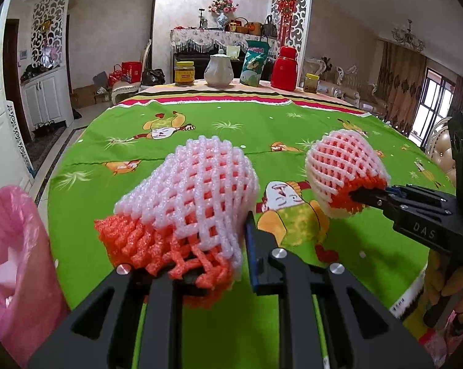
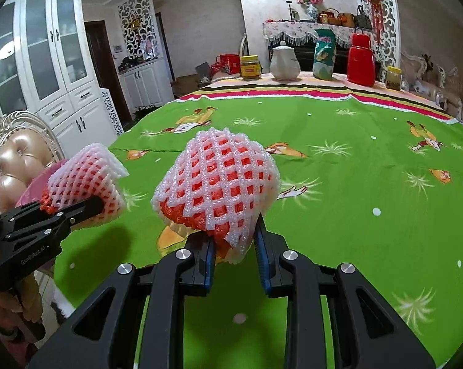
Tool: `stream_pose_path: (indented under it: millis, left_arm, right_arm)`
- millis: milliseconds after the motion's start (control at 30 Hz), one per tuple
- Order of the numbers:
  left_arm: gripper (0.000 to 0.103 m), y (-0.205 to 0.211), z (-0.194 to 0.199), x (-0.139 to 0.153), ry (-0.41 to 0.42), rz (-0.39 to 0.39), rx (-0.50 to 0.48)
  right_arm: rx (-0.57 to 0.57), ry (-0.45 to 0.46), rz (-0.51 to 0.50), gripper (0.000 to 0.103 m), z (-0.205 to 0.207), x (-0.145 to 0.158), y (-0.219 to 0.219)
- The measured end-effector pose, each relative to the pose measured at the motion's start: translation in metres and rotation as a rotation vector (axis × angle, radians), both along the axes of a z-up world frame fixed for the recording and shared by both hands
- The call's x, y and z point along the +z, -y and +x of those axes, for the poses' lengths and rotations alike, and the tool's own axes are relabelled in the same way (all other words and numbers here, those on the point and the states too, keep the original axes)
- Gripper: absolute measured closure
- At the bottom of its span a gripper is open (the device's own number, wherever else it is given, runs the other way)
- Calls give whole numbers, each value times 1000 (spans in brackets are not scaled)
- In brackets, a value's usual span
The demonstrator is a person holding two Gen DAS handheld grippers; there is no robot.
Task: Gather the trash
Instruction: 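Carry both foam fruit nets over the pink bin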
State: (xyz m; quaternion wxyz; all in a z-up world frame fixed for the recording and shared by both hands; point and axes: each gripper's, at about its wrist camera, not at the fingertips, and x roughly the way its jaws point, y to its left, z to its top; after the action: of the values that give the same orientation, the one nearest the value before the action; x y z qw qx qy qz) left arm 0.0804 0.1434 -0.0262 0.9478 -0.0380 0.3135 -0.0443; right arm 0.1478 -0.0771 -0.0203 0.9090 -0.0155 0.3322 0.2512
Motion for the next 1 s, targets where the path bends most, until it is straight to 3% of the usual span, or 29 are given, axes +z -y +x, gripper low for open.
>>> stream_pose_path:
  millis: [500, 1000]
  left_arm:
    - [83, -5, -46, 2, 45, 37, 28]
    - [82, -53, -89, 10, 95, 57, 145]
  right_arm:
    - [81, 28, 9, 77, -48, -5, -35]
    - [210, 42, -7, 77, -67, 5, -94]
